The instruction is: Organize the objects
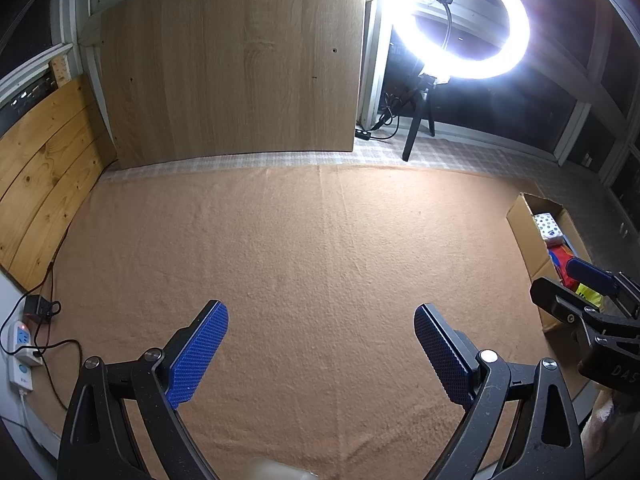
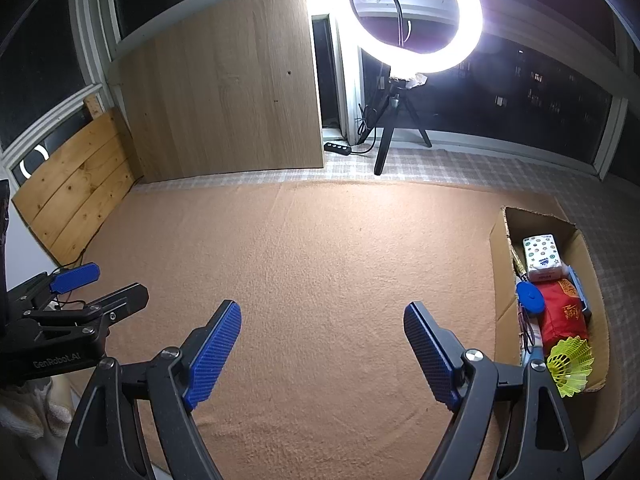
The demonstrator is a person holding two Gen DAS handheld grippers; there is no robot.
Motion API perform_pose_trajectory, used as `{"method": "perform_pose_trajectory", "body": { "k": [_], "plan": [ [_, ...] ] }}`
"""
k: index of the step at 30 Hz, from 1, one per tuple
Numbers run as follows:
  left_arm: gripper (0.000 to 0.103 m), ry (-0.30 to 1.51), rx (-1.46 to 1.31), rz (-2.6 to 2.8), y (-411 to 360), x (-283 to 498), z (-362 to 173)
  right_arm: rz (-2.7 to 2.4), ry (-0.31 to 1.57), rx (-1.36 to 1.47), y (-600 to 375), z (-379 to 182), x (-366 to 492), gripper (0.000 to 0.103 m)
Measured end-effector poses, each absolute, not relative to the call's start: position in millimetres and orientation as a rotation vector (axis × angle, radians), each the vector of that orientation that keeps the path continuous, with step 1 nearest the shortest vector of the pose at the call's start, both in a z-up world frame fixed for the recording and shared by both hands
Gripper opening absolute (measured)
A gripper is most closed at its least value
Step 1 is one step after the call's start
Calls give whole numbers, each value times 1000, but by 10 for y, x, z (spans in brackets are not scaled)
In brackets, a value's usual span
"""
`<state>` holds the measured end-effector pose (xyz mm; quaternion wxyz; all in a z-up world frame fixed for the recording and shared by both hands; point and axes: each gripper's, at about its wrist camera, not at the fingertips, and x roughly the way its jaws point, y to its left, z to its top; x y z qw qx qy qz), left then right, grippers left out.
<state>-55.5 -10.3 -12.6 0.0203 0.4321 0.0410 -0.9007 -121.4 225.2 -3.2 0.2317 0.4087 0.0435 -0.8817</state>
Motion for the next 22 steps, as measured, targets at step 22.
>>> {"method": "perform_pose_trajectory", "body": {
  "k": [22],
  "plan": [
    [96, 127, 1362, -2783, -150, -684, -259, -2404, 125, 1160, 2204, -145, -1325, 81]
  ]
}}
